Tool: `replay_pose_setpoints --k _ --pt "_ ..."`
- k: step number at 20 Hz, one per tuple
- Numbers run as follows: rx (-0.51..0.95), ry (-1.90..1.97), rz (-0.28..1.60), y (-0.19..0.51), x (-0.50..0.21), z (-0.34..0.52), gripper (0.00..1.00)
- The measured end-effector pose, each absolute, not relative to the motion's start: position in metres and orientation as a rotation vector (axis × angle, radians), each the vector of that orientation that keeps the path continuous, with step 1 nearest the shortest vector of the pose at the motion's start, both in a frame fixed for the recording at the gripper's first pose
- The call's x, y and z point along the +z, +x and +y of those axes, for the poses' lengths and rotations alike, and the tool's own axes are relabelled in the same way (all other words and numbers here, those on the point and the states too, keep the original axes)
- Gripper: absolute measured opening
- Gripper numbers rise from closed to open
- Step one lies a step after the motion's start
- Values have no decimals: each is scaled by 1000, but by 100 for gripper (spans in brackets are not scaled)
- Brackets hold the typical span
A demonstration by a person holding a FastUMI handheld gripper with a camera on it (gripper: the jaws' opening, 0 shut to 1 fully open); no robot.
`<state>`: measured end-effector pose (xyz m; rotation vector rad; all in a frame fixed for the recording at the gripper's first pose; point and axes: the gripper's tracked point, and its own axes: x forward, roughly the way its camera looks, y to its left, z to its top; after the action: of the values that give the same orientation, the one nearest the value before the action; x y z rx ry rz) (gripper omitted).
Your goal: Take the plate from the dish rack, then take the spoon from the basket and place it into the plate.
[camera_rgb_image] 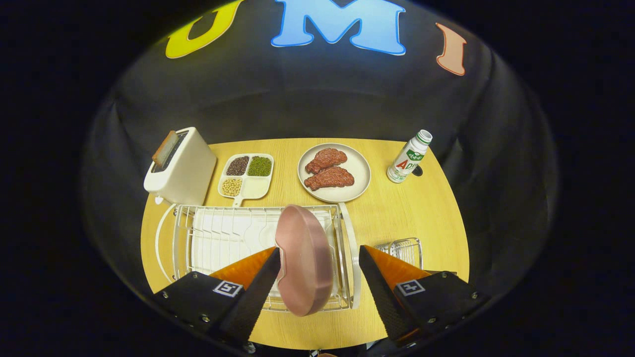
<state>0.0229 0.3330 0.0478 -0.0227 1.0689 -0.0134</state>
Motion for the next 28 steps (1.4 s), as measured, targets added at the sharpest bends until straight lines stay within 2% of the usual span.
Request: replay_pose_setpoints --k 3,6,8,11,12,13,22,28 --pt "-61 -59 1111 24 35 323 96" --pt "-129 -97 1127 25 27 314 77" --pt "-196 -129 1135 23 23 306 52" --pt "-216 -93 1146 19 22 317 13" --pt "-197 -136 1151 17 20 317 13" --pt "-192 -163 1149 18 22 318 7" --pt "-252 -328 1104 31 64 313 6" --pt "-216 -279 1046 32 99 305 7"
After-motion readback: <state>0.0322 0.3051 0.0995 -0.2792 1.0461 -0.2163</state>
